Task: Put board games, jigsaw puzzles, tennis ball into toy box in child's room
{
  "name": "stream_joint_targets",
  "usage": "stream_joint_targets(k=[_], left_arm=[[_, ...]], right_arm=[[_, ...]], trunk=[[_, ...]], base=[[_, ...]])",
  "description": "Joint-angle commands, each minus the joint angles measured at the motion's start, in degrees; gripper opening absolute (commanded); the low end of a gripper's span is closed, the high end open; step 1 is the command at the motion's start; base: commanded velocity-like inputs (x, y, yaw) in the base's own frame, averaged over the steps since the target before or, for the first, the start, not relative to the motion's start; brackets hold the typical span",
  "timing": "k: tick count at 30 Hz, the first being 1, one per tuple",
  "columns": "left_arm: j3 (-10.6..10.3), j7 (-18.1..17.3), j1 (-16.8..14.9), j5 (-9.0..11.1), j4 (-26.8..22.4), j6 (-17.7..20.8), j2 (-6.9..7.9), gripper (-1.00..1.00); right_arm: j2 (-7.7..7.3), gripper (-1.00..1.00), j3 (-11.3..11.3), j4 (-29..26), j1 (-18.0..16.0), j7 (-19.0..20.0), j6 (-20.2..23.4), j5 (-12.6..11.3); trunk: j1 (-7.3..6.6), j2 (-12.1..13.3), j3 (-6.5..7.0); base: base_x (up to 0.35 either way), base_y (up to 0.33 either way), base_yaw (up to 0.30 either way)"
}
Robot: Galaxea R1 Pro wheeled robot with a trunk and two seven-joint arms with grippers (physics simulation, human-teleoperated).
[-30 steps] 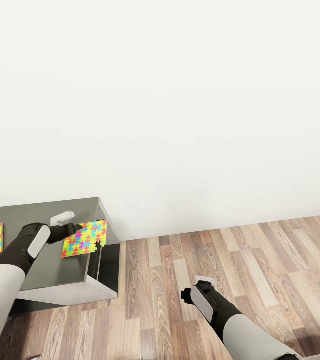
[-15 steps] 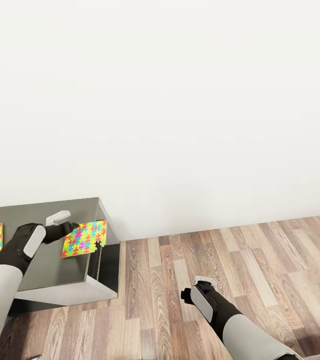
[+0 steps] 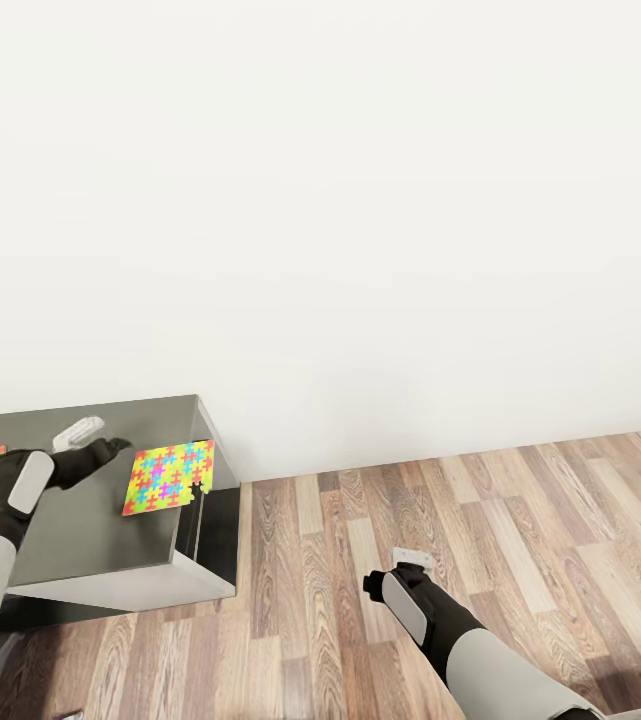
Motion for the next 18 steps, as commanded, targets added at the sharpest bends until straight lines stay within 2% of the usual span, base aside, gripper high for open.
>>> stream_joint_targets(k=[1,4,7,14,18], left_arm=[[0.5,-0.8,0.0,0.1,0.0,0.4,0.1,1.0],[1.4,-4.1,0.0,0.0,0.0,0.6,0.52,1.0],[1.9,-8.4,0.0,-0.1,0.0,1.5,1.72,1.0],[2.1,-10.5,0.0,0.1,-0.3,5.2,2.77,1.0],[2.2,-13.1,0.0,0.1,-0.5,7.4,3.03,1.0]], right_arm=[[-0.05,1.0,0.5,-0.1,0.0,-0.5,0.2,-0.5],[-0.06,1.0,0.5,-0.1,0.0,-0.5,0.1,-0.5],[-0.06,1.0,0.5,0.0,0.0,-0.5,0.1,-0.5],[-0.06,1.0,0.5,0.0,0.0,-0.5,0.0,-0.5],[-0.06,1.0,0.4,0.0,0.0,-0.5,0.0,-0.5]], trunk=[[0.03,-0.1,-0.09],[0.03,-0.1,-0.09],[0.03,-0.1,-0.09],[0.03,-0.1,-0.09],[0.03,-0.1,-0.09]], base=[[0.0,0.0,0.0],[0.0,0.0,0.0],[0.0,0.0,0.0],[0.0,0.0,0.0],[0.0,0.0,0.0]])
